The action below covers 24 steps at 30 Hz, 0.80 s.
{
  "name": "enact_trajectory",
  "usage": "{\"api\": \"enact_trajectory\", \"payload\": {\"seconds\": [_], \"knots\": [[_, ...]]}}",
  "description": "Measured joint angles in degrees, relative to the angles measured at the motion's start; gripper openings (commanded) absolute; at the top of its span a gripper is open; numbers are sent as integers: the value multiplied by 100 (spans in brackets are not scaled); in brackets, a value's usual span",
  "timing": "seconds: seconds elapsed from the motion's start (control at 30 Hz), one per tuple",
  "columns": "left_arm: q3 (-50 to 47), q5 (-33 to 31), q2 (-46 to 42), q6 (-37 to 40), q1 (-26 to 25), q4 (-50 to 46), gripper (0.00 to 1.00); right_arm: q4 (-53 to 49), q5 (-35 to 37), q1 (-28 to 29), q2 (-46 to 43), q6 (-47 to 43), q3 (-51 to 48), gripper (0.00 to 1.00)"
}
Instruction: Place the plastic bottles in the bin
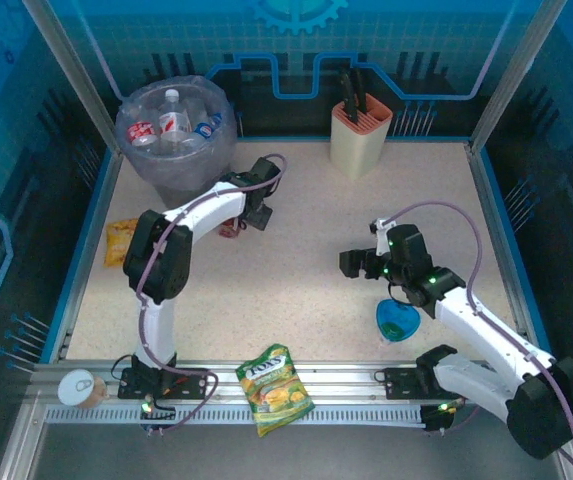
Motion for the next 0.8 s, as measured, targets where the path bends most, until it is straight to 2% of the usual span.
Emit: {"api": "enact_trajectory", "payload": {"seconds": [0.23, 0.47, 0.63, 0.8], "knots": [[286, -13, 435, 179, 262, 120, 97, -42, -4, -55, -129, -24, -87, 100], [435, 11, 555, 208, 273, 142, 79, -37, -11, -74, -76, -22, -96, 100], [404, 72, 555, 170, 267, 151, 73, -37, -9, -74, -24, -22, -96, 100], [286, 162, 472, 120, 221, 179, 58, -11, -15, -74, 153, -17, -96, 100]]}}
